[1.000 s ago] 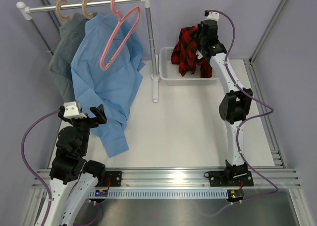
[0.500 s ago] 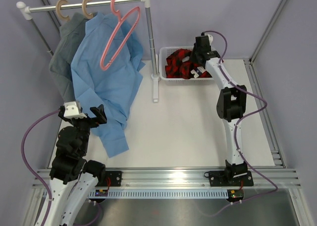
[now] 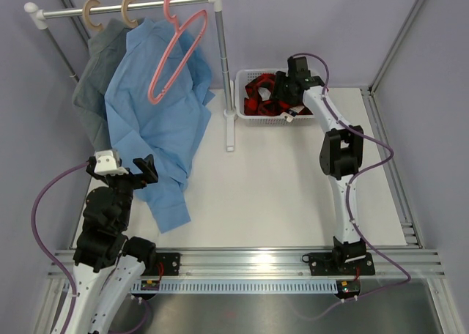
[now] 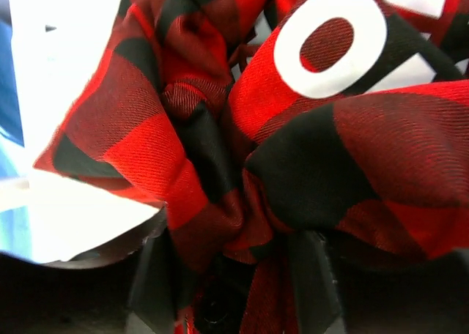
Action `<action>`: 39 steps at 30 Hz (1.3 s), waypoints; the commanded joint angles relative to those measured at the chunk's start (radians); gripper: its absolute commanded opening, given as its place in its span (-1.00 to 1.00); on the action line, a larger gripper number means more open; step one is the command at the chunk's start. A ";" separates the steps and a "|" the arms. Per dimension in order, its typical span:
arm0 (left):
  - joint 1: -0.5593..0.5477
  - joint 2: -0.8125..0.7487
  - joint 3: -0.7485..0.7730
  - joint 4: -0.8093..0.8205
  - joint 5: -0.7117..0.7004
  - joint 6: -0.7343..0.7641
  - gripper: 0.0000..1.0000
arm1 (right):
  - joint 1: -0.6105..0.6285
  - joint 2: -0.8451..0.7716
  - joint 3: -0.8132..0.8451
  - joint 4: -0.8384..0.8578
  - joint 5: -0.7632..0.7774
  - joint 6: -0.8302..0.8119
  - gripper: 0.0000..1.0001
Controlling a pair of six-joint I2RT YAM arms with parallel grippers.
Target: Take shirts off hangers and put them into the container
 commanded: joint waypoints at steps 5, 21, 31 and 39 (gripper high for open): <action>0.003 0.018 0.002 0.046 0.014 -0.011 0.98 | 0.006 -0.324 -0.072 0.029 -0.003 -0.101 0.40; 0.003 0.292 0.433 -0.085 0.123 0.002 0.96 | 0.006 -1.241 -0.879 0.172 -0.087 -0.094 0.99; 0.020 0.761 0.934 -0.108 -0.025 0.175 0.95 | 0.006 -1.806 -1.341 0.196 -0.144 -0.066 0.99; 0.262 1.066 1.199 -0.146 0.122 0.157 0.89 | 0.006 -1.985 -1.428 0.133 -0.311 -0.002 0.99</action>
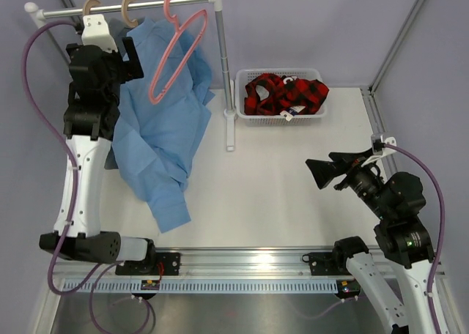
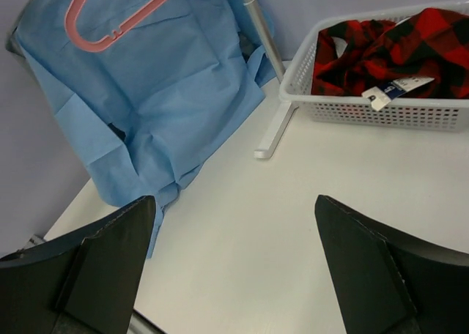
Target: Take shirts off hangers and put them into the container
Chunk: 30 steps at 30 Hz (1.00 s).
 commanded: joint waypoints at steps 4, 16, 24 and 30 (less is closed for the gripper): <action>0.121 0.104 0.095 -0.025 0.167 -0.018 0.82 | 0.006 -0.058 -0.042 -0.041 -0.092 0.018 0.99; 0.154 0.141 0.033 -0.025 0.262 -0.047 0.51 | 0.004 -0.078 -0.077 -0.022 -0.086 0.017 0.99; 0.151 0.152 0.007 -0.025 0.319 -0.061 0.29 | 0.004 -0.073 -0.072 -0.025 -0.083 0.012 0.99; 0.149 0.139 -0.023 -0.025 0.368 -0.084 0.12 | 0.006 -0.075 -0.072 -0.024 -0.083 0.012 0.99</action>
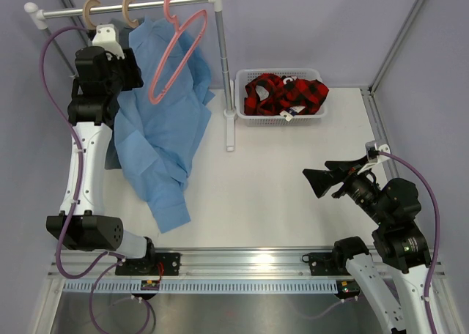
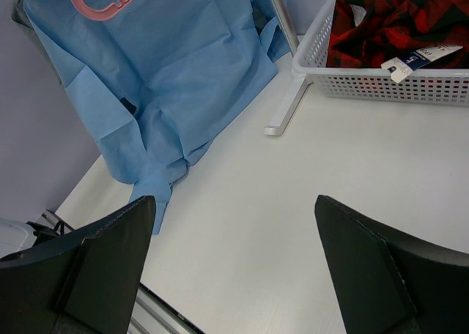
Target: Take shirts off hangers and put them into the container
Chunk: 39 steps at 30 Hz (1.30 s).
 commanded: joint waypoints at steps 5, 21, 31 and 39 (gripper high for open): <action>-0.010 -0.028 -0.008 0.027 0.100 -0.034 0.02 | 0.006 -0.001 0.000 0.013 -0.007 -0.001 0.99; -0.032 -0.037 0.071 0.027 0.060 -0.028 -1.00 | 0.004 -0.005 -0.003 0.007 -0.003 -0.001 0.99; -0.032 -0.117 0.118 0.027 0.019 -0.014 -1.00 | 0.006 -0.013 -0.006 0.011 0.003 -0.004 0.99; -0.032 -0.341 -0.221 0.024 -0.057 -0.055 -1.00 | 0.006 -0.022 -0.013 0.008 0.005 -0.001 0.99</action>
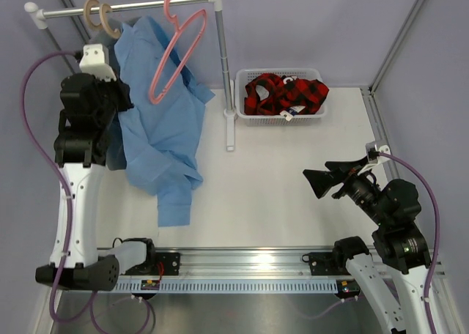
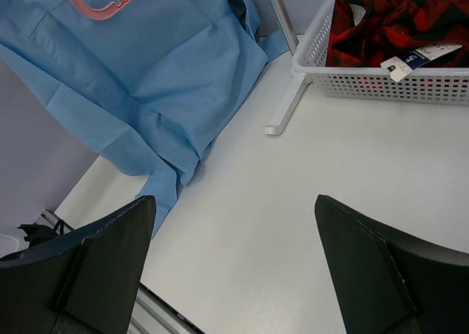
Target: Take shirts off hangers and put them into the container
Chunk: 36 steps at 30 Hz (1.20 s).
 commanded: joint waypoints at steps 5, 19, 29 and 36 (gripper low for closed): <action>-0.001 -0.261 -0.302 0.012 0.002 -0.063 -1.00 | 0.006 -0.006 -0.005 0.010 0.002 0.001 0.99; -0.011 -0.615 -0.477 -0.315 0.111 -0.005 -1.00 | 0.004 0.008 -0.005 0.008 0.032 -0.010 0.99; -0.047 -0.688 -0.477 -0.389 0.206 0.038 -1.00 | 0.004 0.033 -0.005 0.014 0.042 -0.016 0.99; -0.063 -0.698 -0.440 -0.388 0.453 0.077 -1.00 | 0.004 0.032 -0.004 0.007 0.049 -0.027 0.99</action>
